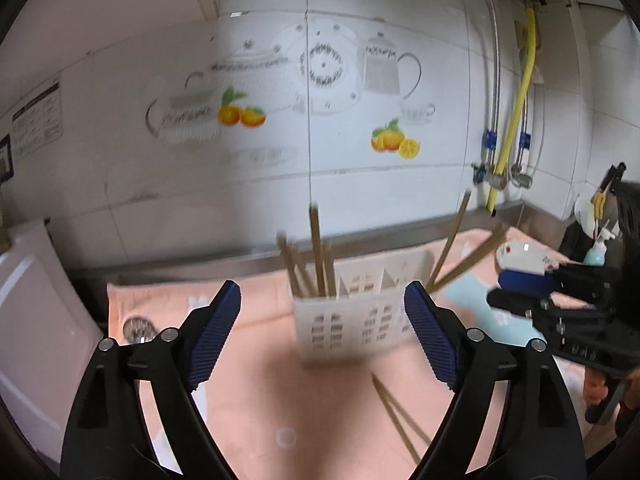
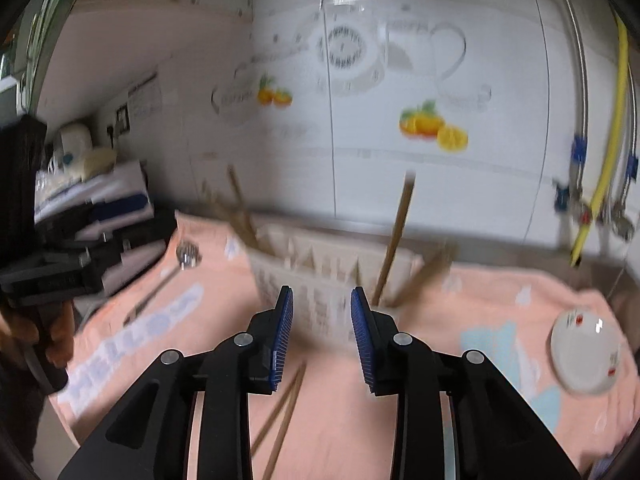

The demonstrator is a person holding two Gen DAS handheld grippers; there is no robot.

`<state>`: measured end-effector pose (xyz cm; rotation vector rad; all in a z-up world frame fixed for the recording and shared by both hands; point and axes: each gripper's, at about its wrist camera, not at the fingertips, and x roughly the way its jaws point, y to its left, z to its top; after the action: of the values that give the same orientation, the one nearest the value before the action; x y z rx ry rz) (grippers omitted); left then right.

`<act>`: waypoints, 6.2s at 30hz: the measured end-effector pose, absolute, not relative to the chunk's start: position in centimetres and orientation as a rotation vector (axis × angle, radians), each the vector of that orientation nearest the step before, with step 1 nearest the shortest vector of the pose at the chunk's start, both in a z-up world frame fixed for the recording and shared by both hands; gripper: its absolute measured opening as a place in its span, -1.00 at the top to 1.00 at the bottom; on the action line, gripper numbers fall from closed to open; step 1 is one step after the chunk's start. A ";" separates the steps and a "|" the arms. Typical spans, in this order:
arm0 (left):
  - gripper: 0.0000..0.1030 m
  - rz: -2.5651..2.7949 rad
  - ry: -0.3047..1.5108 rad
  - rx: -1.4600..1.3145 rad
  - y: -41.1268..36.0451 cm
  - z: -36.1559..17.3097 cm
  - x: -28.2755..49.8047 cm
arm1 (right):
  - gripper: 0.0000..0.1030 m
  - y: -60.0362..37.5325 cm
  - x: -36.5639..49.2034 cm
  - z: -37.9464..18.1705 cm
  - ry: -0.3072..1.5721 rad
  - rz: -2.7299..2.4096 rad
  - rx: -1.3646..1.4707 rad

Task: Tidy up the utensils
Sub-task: 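Open both tools and bring them back over the last chopsticks, then close the left tool on a chopstick while the right tool grasps the last one, then lift and lower the left tool's chopstick into the holder while the right tool inserts its own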

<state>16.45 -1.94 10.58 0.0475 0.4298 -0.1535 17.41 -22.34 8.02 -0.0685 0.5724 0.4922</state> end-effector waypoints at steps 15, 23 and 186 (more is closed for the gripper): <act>-0.90 -0.067 0.506 0.031 -0.6 4.9 11.7 | 0.43 -21.4 12.0 -1.8 0.792 0.497 -0.037; -0.90 -0.027 0.548 0.019 0.1 2.6 10.1 | 0.59 -20.1 11.3 -4.7 0.867 0.516 0.000; 0.86 -0.191 0.493 0.057 -3.3 12.8 24.3 | 0.87 -21.6 25.6 12.0 0.690 0.451 -0.216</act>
<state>24.33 -3.29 12.83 0.0567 0.4929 -0.1913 25.59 -21.59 12.00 -0.2159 0.6900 0.4514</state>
